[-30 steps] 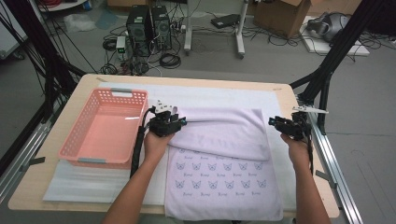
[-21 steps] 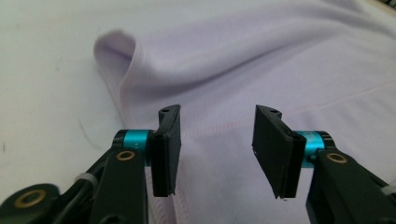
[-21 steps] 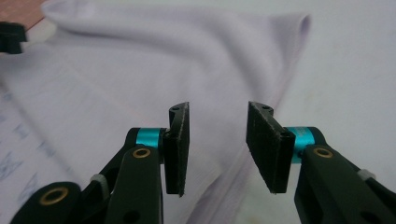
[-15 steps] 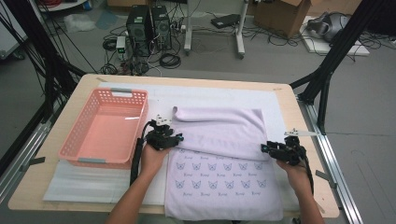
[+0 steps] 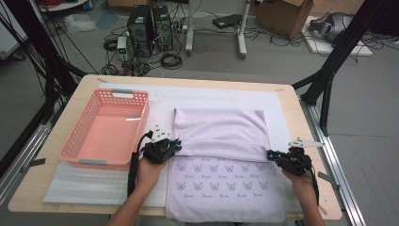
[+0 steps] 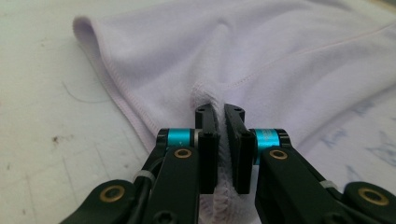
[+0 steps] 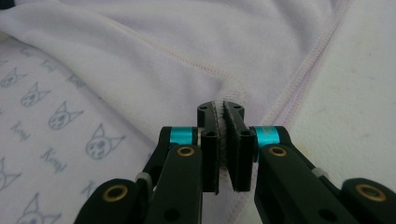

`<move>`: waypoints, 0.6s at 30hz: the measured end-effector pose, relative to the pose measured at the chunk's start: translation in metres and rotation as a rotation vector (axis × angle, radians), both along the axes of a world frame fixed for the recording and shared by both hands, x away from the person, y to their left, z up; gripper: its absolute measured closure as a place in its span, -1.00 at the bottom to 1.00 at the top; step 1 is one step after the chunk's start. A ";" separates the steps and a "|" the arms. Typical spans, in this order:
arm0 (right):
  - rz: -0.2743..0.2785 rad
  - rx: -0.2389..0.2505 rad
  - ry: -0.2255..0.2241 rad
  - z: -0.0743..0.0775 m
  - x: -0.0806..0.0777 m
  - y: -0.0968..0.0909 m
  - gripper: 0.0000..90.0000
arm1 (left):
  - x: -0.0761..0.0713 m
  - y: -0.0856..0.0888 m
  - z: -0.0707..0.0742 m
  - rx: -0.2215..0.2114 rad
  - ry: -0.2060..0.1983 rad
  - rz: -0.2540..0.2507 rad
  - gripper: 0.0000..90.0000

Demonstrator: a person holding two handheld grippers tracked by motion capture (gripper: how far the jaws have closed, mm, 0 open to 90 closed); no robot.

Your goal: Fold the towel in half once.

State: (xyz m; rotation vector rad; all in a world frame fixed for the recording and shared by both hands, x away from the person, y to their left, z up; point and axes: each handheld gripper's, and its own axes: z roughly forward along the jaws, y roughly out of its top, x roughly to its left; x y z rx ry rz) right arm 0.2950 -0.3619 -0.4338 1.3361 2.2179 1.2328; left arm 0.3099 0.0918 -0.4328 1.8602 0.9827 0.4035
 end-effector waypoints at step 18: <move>0.021 0.041 -0.020 0.005 -0.051 -0.010 0.90 | -0.060 0.012 -0.014 -0.062 -0.027 -0.050 0.85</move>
